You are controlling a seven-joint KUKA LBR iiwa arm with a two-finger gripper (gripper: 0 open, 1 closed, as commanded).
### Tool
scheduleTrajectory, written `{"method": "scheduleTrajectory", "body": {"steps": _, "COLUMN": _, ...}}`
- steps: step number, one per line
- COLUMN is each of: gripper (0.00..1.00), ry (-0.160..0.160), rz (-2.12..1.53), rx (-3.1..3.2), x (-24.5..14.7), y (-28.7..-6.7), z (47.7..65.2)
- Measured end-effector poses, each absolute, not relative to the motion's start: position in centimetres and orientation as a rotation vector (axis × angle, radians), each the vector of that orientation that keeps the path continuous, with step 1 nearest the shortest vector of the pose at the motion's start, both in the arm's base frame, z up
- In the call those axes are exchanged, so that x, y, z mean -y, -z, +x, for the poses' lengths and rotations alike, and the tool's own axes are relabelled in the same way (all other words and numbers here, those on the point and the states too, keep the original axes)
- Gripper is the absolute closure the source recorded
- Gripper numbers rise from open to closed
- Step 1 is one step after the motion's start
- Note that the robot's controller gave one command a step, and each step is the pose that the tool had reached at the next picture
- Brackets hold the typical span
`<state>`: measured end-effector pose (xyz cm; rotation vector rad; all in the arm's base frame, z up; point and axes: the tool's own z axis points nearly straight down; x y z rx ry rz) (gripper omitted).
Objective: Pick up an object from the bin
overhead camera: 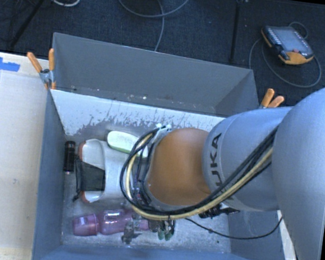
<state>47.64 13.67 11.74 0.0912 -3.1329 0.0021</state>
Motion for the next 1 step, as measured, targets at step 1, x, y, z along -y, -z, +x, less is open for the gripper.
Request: {"method": "scheduleTrajectory", "body": {"steps": 1, "gripper": 1.00, "ry": -0.002, "rz": 0.091, "rx": 3.133, "x": -13.67, "y": -13.42, "z": 47.61}}
